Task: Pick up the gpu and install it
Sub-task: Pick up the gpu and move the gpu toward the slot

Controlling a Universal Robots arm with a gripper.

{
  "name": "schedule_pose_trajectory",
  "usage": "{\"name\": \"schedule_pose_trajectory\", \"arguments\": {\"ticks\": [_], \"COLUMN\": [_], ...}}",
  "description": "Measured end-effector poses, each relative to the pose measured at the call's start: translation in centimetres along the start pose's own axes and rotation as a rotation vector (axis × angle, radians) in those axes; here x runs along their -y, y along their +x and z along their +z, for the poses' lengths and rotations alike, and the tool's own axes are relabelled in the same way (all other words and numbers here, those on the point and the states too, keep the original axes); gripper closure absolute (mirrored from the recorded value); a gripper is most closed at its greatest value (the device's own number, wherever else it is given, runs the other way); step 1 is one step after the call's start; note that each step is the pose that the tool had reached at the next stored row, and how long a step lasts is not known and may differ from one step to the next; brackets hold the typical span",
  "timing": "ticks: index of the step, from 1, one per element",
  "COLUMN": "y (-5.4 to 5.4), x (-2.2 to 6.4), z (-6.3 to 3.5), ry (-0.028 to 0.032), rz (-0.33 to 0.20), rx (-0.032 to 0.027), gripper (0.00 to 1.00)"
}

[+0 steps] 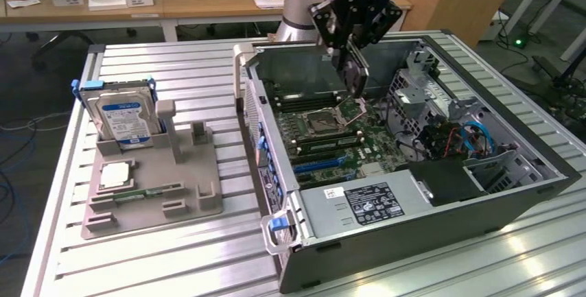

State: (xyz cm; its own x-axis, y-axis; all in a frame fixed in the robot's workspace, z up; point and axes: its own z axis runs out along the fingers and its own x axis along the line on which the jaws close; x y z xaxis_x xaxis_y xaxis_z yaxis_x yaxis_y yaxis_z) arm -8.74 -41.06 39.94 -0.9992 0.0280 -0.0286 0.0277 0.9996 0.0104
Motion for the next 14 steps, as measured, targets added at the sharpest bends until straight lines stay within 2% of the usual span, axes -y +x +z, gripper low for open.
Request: {"name": "schedule_pose_trajectory", "arguments": {"ticks": [14], "y": [-4.8], "x": [-0.14], "z": [0.24], "ry": [-0.0001], "rz": [-0.003], "rx": [0.0000], "gripper": [0.72]}}
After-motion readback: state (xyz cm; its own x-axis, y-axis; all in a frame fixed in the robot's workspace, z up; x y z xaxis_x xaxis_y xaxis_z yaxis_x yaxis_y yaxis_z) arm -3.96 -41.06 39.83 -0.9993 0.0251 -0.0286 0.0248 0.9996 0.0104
